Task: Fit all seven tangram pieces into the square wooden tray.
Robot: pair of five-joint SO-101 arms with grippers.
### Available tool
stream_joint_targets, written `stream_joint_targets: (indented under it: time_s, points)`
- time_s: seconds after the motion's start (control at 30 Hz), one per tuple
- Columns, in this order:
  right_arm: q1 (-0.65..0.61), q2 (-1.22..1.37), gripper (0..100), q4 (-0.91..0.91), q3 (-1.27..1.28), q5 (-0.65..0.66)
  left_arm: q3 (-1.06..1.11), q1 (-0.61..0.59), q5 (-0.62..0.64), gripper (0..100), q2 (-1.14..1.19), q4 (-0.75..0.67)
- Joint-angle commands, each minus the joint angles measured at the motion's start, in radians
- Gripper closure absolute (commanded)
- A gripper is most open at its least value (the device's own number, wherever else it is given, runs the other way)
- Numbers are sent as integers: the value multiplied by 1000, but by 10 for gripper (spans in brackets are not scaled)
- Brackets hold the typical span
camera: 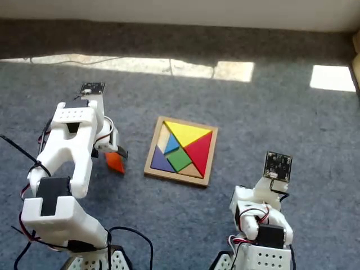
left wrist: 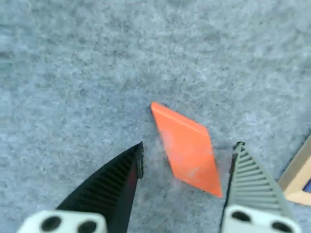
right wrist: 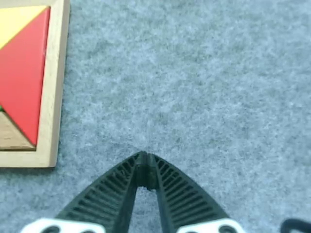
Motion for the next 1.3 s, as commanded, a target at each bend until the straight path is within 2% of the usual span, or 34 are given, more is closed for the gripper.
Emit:
stream_joint_targets:
  time_s: [0.0,0.17,0.4,0.6,0.9,1.27]
  points:
    - [8,-10,986,8,93,-8,-10,5,-12,716,19,-32]
    - [8,-10,986,8,93,-8,-110,12,-12,720,119,38]
    - [8,-10,986,8,93,-8,-191,31,-12,915,174,57]
    - [8,-10,986,8,93,-8,-193,94,-11,923,157,57]
    - [8,-10,986,8,93,-8,-183,151,-9,923,-94,63]
    - [8,-10,986,8,93,-8,-185,239,-11,923,-119,57]
